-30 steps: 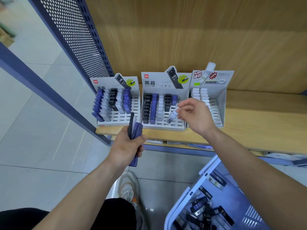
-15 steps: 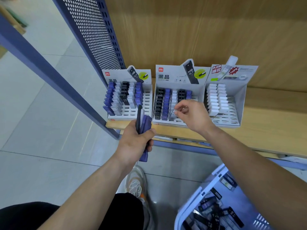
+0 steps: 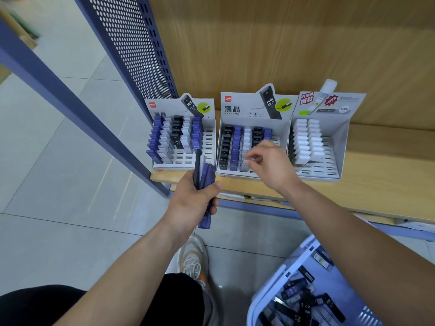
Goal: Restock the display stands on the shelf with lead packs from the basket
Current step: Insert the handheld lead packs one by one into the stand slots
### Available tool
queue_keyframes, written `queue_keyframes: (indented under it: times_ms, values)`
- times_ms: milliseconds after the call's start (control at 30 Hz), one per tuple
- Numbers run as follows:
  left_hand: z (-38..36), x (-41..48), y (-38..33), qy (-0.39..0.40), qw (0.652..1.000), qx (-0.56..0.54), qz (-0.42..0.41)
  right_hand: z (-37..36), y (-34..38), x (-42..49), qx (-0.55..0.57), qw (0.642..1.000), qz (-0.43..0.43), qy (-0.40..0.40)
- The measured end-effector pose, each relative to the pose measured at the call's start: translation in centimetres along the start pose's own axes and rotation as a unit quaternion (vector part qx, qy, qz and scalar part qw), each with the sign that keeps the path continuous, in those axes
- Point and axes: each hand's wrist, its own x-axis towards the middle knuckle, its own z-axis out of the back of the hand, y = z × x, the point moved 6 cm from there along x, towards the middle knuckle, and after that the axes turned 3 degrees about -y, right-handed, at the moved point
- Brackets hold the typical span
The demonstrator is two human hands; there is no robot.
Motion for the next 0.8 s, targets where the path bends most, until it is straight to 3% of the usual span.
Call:
queue_keyframes:
  times_ms: [600,700,800]
  values:
    - [-0.6,-0.4,-0.8,0.021,0.999,-0.036,-0.001,-0.6,-0.2,-0.9,-0.006,1.0,-0.025,0.017]
    - [-0.9,-0.4,-0.9,0.034,0.999,-0.03,-0.006,0.7,0.3,-1.8,0.048,0.997,-0.066,-0.004]
    - [-1.6,-0.5,-1.1,0.059,0.998,-0.026,-0.015,2.7,2.5,-3.1,0.171,0.981,-0.092,-0.015]
